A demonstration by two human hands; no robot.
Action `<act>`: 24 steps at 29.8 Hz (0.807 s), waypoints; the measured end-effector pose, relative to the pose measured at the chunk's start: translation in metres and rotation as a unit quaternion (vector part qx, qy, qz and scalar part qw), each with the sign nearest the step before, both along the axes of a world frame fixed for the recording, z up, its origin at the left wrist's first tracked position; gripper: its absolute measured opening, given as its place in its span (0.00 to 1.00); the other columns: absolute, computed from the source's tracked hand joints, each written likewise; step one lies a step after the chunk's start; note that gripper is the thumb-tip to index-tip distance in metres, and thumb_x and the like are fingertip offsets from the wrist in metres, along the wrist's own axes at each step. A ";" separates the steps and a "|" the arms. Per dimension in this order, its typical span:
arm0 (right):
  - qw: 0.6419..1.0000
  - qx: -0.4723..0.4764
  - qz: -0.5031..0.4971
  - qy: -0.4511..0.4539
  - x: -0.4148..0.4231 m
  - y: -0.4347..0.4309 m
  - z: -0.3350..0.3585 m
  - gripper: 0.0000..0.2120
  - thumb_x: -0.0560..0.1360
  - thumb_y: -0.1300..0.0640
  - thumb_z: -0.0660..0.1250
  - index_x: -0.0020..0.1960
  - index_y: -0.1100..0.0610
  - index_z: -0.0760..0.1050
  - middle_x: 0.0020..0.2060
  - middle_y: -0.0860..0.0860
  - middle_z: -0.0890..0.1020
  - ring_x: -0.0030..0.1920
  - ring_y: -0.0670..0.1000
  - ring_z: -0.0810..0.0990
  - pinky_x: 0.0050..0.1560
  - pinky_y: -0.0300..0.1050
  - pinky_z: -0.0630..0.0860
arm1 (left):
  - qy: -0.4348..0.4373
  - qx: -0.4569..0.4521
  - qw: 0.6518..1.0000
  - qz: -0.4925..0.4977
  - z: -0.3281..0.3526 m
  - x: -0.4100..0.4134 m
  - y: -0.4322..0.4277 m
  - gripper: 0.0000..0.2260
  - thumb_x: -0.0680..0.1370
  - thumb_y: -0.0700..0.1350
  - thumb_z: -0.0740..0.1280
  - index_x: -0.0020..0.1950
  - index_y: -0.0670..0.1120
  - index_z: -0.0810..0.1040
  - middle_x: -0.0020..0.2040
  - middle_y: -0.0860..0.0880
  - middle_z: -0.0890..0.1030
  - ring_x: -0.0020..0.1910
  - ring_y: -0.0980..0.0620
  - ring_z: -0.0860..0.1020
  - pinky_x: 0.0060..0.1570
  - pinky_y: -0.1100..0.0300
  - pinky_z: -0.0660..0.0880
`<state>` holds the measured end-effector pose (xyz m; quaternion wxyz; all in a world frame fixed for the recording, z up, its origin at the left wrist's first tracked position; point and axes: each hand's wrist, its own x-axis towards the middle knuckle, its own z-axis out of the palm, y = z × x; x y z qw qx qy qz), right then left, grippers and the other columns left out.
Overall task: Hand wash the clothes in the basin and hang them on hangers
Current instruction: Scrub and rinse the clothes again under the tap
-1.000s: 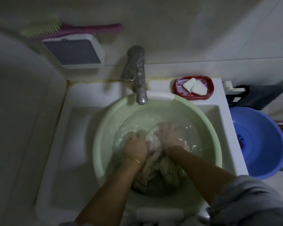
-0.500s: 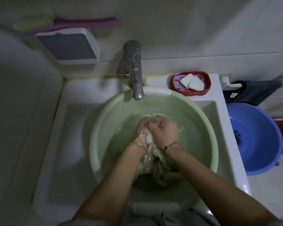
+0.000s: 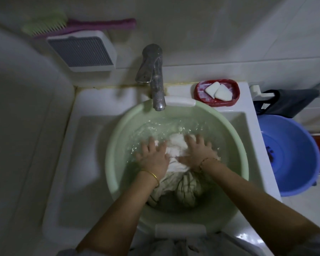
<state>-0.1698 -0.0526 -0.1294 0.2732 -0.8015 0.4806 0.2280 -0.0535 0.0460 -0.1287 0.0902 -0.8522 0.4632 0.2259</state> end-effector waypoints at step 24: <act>0.895 0.000 -0.141 -0.424 0.026 0.042 0.043 0.15 0.72 0.40 0.61 0.37 0.49 0.77 0.36 0.49 0.80 0.39 0.51 0.79 0.39 0.42 0.73 | 0.603 -0.146 0.598 0.508 0.041 -0.001 -0.017 0.17 0.84 0.49 0.46 0.42 0.49 0.69 0.30 0.52 0.80 0.28 0.56 0.78 0.28 0.65 0.74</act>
